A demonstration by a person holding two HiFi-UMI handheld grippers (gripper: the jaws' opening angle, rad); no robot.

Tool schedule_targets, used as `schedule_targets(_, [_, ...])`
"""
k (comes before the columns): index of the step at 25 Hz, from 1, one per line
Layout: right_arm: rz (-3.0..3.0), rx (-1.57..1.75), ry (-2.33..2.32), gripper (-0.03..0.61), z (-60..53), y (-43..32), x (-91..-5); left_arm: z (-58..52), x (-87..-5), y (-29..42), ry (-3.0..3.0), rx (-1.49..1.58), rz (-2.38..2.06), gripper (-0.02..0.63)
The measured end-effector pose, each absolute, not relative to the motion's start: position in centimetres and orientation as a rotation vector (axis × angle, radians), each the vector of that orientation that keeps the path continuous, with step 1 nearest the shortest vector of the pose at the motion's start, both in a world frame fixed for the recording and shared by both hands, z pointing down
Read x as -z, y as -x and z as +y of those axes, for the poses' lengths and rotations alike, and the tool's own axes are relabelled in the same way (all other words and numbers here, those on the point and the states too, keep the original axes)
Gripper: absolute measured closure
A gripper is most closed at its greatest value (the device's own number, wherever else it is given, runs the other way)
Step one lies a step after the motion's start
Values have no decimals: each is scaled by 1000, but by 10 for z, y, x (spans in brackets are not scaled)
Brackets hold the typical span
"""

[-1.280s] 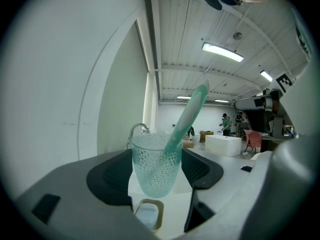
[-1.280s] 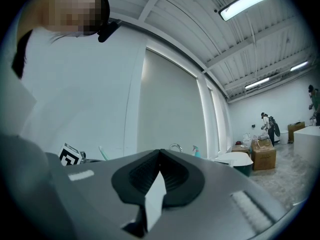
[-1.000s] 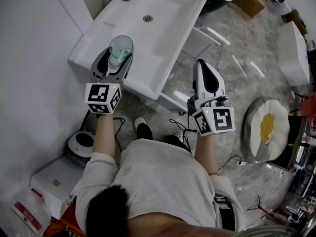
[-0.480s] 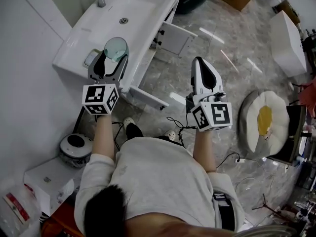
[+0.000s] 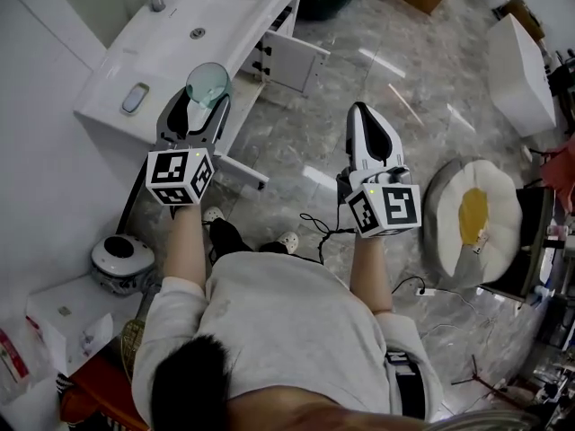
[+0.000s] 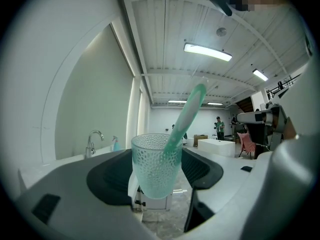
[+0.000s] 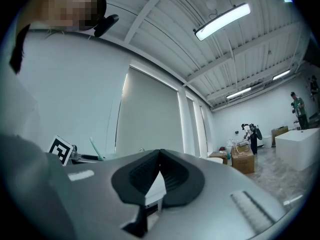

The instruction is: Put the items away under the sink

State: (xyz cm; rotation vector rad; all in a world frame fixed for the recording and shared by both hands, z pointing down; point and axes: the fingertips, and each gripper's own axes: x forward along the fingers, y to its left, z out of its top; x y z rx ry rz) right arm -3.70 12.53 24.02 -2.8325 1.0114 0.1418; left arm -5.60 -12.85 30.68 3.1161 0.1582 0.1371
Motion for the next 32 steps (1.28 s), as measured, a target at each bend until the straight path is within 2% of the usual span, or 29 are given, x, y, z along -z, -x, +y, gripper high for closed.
schedule_targets(16, [1003,-127,2815,568,193,8,-254,-51,-323,28,-3115,-186,156,299])
schedule_targets(32, [1260,-116,2695,568,117,-137,-247,-89,-334,-74,-3105,-202,-38,299])
